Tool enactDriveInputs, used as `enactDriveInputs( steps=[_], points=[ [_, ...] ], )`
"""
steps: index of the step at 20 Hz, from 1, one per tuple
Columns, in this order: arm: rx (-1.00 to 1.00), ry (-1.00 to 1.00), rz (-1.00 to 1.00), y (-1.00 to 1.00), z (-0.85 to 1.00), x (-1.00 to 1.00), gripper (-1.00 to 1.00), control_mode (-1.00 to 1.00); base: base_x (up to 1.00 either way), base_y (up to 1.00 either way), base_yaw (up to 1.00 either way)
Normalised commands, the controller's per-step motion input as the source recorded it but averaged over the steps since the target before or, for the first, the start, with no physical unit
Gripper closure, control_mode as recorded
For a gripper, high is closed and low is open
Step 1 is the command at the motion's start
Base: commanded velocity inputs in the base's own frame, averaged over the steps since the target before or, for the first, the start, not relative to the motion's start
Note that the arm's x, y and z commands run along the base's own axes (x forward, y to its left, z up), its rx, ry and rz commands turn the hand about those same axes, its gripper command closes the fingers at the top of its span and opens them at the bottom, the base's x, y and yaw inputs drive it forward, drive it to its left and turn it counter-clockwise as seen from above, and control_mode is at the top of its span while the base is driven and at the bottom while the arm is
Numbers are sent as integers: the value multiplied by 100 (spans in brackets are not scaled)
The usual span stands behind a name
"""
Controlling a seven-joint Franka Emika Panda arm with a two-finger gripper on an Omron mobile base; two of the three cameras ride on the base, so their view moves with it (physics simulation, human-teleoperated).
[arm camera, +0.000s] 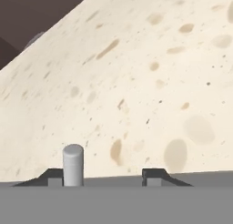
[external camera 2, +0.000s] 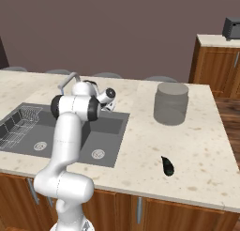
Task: Turn on the sink faucet. Then move the eggplant from the counter to the sink. Turn off the sink. Move the vegetable from the sink to the pot next to the stove. Finally move the pot to the front right burner.
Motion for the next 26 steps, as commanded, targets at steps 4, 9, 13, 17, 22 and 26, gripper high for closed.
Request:
enactDriveInputs(
  steps=[4, 9, 13, 17, 22, 26],
  points=[
    [-1, 0, -11, -4, 61, -26, -100, -100, 0, 0, 0],
    [-3, 0, -11, -4, 77, -26, -100, -100, 0, 0, 0],
    [-1, 0, -10, -12, 76, -57, -100, -100, 0, 0, 0],
    [0, 4, -13, -31, 80, -71, -100, -100, 0, 0, 0],
    [0, 10, -16, -40, 86, -67, -100, -100, 0, 0, 0],
    [0, 19, -18, -41, 65, -68, -100, -100, 0, 0, 0]
  ],
)
